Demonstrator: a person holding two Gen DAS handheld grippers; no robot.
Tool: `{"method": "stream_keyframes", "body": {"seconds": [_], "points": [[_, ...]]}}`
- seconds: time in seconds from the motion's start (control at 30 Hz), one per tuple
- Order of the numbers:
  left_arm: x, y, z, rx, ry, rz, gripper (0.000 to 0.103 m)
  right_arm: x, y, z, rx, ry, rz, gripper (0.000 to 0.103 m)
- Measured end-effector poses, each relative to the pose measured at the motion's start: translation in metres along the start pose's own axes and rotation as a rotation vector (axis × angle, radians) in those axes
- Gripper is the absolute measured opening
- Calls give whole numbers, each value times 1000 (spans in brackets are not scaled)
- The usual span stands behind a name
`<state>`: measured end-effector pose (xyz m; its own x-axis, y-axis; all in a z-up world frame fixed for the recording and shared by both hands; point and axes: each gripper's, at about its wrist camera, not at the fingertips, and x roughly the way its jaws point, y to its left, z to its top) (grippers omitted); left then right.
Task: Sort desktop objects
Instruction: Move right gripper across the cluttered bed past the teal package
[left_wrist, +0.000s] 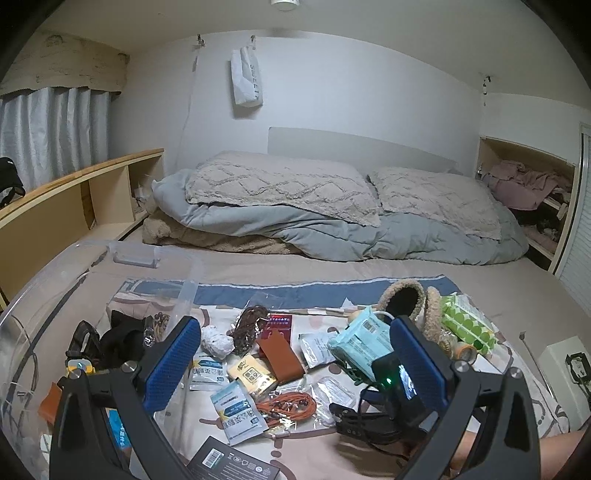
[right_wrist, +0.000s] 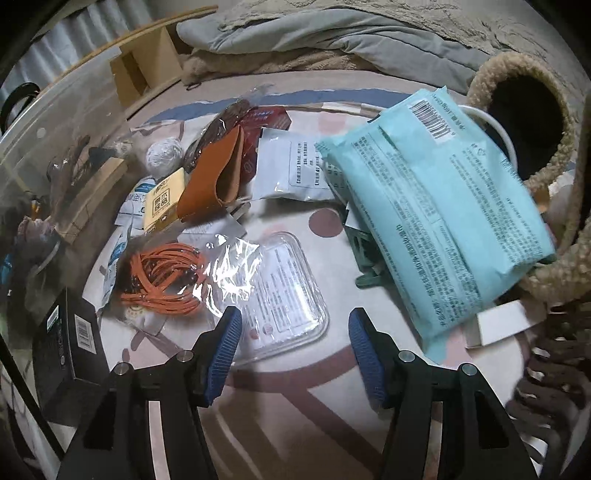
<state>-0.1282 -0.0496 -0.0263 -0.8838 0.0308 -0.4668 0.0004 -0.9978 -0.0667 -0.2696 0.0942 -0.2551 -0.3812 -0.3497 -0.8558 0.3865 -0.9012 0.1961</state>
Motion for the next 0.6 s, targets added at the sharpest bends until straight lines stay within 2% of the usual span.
{"method": "stream_keyframes", "body": {"seconds": [0.1, 0.2, 0.27, 0.43, 0.5, 0.6], "points": [[-7, -2, 2, -6, -18, -8, 103, -3, -4, 12, 64, -11, -4, 58], [-11, -2, 3, -6, -29, -17, 103, -1, -10, 27, 132, -19, 11, 47], [-11, -1, 2, 1, -32, -20, 103, 5, -13, 37, 184, -14, 35, 46], [-5, 5, -1, 6, -15, -18, 103, 29, -15, 46, 240, 10, 28, 46], [-3, 9, -2, 1, -9, -15, 103, 35, -13, 47, 240, 10, 21, 46], [0, 12, -3, -10, 0, -8, 103, 40, -1, 49, 173, 18, -36, 46]]}}
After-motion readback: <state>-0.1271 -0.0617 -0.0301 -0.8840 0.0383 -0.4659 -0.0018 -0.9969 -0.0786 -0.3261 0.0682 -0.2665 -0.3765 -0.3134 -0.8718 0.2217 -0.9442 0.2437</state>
